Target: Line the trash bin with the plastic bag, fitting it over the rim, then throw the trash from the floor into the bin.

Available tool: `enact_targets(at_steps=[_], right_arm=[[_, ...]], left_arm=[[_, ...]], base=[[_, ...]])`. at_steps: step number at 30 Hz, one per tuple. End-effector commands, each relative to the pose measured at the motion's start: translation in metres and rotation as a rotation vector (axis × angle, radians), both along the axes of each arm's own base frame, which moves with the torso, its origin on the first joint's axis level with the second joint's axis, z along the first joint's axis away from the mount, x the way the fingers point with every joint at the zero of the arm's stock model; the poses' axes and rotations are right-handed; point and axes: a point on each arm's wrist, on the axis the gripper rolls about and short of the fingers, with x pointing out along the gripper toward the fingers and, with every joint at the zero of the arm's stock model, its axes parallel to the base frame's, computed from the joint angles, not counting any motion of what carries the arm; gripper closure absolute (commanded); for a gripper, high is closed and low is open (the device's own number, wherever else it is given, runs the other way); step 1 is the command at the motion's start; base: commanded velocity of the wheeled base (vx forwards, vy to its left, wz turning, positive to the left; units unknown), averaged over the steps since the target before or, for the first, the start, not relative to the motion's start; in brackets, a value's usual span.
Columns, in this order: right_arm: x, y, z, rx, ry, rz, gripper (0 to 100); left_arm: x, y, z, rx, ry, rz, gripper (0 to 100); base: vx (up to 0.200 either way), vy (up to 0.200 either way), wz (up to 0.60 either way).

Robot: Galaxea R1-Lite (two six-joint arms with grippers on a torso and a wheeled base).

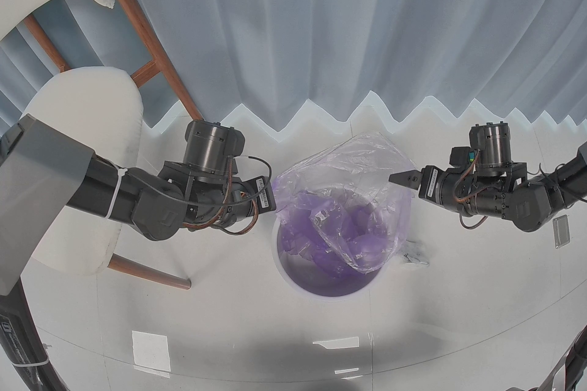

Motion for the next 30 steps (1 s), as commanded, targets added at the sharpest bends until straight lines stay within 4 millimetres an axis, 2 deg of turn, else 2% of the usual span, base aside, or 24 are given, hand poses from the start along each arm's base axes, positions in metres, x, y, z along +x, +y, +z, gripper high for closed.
enact_targets(at_steps=[1,4,5,9,13,16,20,23,26,30], right_arm=[[-0.033,0.008,0.0,-0.023,0.026,0.021,0],[-0.038,0.015,-0.009,-0.043,0.037,0.021,0],[-0.042,0.019,-0.015,-0.053,0.047,0.027,100],[-0.056,0.023,-0.042,-0.087,0.114,0.052,100],[-0.061,0.024,-0.064,-0.09,0.118,0.063,100],[-0.062,0.023,-0.071,-0.082,0.082,0.064,100],[-0.08,0.013,-0.093,-0.106,0.123,0.065,100],[-0.086,0.012,-0.099,-0.113,0.126,0.073,100],[-0.1,0.015,-0.106,-0.128,0.159,0.105,100],[-0.119,0.007,-0.118,-0.166,0.235,0.115,100]], left_arm=[[-0.011,-0.006,-0.004,0.008,0.017,-0.021,100],[-0.014,-0.004,-0.009,0.022,0.033,-0.021,100],[-0.016,-0.003,-0.012,0.029,0.043,-0.021,100],[-0.024,0.003,-0.019,0.05,0.074,-0.025,100],[-0.028,0.006,-0.023,0.058,0.092,-0.026,100],[-0.03,0.009,-0.028,0.073,0.105,-0.025,100],[-0.04,0.028,-0.051,0.227,0.135,-0.084,100],[-0.045,0.034,-0.062,0.291,0.133,-0.138,100],[-0.05,0.033,-0.068,0.303,0.112,-0.166,100],[-0.058,0.041,-0.078,0.35,0.104,-0.233,100]], base=[[0.0,0.0,0.0],[0.0,0.0,0.0],[0.0,0.0,0.0],[0.0,0.0,0.0],[0.0,0.0,0.0],[0.0,0.0,0.0],[0.0,0.0,0.0],[0.0,0.0,0.0],[0.0,0.0,0.0],[0.0,0.0,0.0]])
